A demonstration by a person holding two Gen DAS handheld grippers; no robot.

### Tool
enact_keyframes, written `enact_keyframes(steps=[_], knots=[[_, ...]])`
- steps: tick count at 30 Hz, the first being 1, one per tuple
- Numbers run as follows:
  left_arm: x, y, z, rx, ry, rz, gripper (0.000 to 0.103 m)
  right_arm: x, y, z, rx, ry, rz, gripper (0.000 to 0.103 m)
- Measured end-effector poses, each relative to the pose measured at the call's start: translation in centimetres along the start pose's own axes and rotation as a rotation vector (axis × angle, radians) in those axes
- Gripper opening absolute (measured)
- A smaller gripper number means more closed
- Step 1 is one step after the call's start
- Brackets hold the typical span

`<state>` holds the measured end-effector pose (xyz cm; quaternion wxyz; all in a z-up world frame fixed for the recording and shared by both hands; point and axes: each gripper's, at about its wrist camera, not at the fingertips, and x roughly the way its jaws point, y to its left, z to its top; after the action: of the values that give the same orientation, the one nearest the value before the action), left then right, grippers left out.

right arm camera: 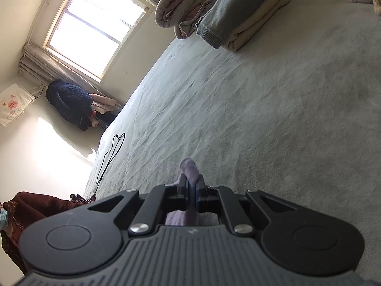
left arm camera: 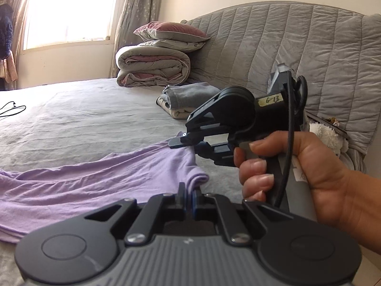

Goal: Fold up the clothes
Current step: 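Pinch the folded pants edge with the right gripper while the left gripper pinches beside it, then fold the held pants edge over with both grippers and open them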

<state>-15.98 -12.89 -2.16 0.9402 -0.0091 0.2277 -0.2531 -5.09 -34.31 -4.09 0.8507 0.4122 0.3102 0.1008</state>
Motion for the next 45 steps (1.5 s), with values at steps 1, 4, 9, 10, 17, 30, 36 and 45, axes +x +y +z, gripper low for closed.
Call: enact_keyframes(steps=[1, 4, 9, 10, 17, 30, 36, 45], knots=[[-0.1, 0.0, 0.0, -0.018, -0.004, 0.007, 0.004, -0.1, 0.4, 0.2, -0.002, -0.001, 0.002, 0.006], [-0.4, -0.1, 0.1, -0.073, -0.016, 0.026, 0.004, -0.3, 1.4, 0.2, -0.011, 0.003, 0.007, 0.007], [-1.8, 1.7, 0.3, -0.179, -0.069, 0.056, 0.004, 0.5, 4.1, 0.2, -0.052, 0.01, 0.011, 0.007], [-2.2, 2.2, 0.4, -0.199, -0.086, 0.061, 0.004, 0.8, 4.6, 0.3, -0.057, 0.012, 0.012, 0.007], [-4.6, 6.4, 0.5, -0.345, -0.19, 0.094, 0.004, 3.5, 8.4, 0.2, -0.069, 0.034, 0.014, 0.007], [-7.8, 14.7, -2.3, -0.555, -0.274, 0.25, 0.004, 11.7, 16.6, -5.1, -0.181, 0.111, 0.007, 0.007], [-8.7, 17.9, -3.1, -0.629, -0.298, 0.317, 0.004, 14.8, 19.0, -7.4, -0.226, 0.15, -0.002, 0.007], [-9.1, 21.0, -4.7, -0.714, -0.273, 0.405, 0.004, 18.1, 20.8, -10.5, -0.256, 0.204, -0.003, 0.008]])
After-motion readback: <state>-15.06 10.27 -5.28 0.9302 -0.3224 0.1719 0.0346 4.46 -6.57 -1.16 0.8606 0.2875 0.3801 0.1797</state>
